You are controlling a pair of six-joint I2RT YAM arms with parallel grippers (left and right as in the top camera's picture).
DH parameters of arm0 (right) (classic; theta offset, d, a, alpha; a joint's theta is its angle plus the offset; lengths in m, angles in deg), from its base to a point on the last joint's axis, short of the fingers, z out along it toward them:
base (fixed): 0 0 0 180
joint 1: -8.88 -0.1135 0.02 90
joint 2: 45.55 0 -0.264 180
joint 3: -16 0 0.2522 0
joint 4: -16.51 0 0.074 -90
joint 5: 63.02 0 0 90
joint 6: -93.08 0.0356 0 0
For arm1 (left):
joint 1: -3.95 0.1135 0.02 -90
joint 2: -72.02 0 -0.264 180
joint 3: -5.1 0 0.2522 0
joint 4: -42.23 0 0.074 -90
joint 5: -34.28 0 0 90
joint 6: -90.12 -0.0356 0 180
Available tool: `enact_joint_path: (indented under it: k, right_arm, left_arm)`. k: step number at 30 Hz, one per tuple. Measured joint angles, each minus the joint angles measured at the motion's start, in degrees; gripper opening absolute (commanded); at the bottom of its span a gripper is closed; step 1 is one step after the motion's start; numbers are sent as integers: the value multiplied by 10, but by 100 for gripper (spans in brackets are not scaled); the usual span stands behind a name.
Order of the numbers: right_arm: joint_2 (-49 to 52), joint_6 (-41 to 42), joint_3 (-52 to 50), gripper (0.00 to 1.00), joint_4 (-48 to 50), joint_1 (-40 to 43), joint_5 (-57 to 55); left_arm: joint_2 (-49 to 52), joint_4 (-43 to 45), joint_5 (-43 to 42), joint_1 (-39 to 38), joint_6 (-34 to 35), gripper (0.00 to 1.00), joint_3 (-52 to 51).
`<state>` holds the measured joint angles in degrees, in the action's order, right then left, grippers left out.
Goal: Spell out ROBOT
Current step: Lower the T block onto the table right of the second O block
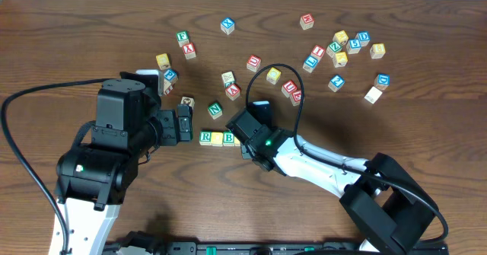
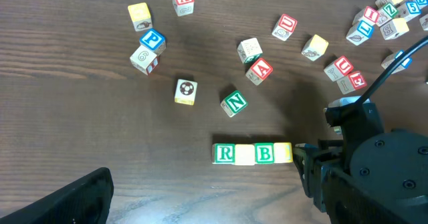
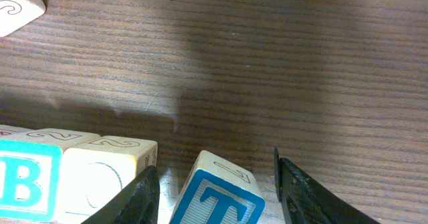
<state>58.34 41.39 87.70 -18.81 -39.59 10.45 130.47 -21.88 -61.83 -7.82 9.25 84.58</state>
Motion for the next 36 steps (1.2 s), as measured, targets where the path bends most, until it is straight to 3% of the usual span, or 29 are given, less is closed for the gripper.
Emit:
enact_joint_path:
  k: [2,3,5,11,20,24,30,36]
  right_arm:
    - [0,0,0,38,0,0,0]
    - [0,-3,0,27,0,0,0]
    - [0,-3,0,23,0,0,0]
    - [0,-4,0,25,0,0,0]
    - [0,-5,0,36,0,0,-1]
    - [0,-5,0,34,0,0,-2]
    - [0,-5,0,22,0,0,-3]
    - [0,-4,0,21,0,0,-5]
  left_arm:
    - [0,0,0,0,0,98,0]
    - [0,0,0,0,0,98,0]
    - [0,0,0,0,0,98,0]
    - [0,0,0,0,0,98,0]
    - [0,0,0,0,0,98,0]
    - [0,0,0,0,0,98,0]
    - [0,0,0,0,0,98,0]
    - [0,0,0,0,0,98,0]
